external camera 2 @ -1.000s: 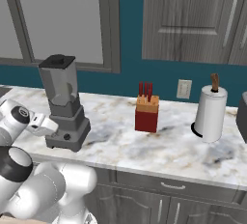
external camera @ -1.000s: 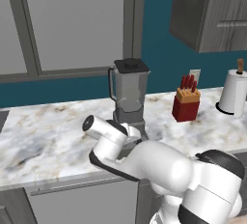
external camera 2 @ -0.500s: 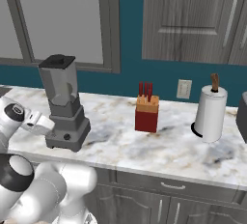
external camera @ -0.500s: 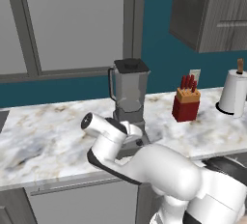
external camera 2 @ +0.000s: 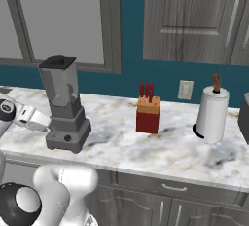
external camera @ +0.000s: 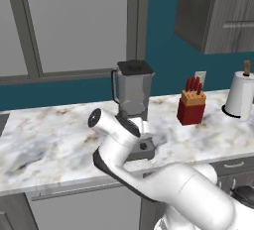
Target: Open the blender lid, put the pear in the blender, close the lid, and start the blender.
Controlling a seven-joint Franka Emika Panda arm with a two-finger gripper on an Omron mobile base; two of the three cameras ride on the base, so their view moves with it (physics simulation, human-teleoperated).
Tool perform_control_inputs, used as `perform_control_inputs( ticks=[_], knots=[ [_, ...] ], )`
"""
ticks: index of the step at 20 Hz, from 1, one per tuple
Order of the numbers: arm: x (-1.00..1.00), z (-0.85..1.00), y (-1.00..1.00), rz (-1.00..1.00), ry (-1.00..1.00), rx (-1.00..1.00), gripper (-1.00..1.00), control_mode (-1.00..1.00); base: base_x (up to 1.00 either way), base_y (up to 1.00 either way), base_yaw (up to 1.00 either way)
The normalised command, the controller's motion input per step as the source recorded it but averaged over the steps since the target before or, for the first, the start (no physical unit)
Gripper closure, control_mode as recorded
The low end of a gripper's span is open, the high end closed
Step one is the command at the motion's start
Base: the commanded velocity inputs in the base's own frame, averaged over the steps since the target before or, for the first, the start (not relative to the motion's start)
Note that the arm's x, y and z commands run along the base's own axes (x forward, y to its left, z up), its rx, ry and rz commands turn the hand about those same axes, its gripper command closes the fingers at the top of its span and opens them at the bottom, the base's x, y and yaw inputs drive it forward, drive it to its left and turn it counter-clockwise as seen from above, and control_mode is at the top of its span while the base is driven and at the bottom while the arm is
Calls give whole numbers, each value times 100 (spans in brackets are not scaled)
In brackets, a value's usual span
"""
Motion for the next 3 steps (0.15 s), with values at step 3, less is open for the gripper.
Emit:
perform_control_inputs(
  ticks=[3],
  knots=[
    [-37,31,-31,-1,-4,0,-100,-100,0,0,0]
  ],
)
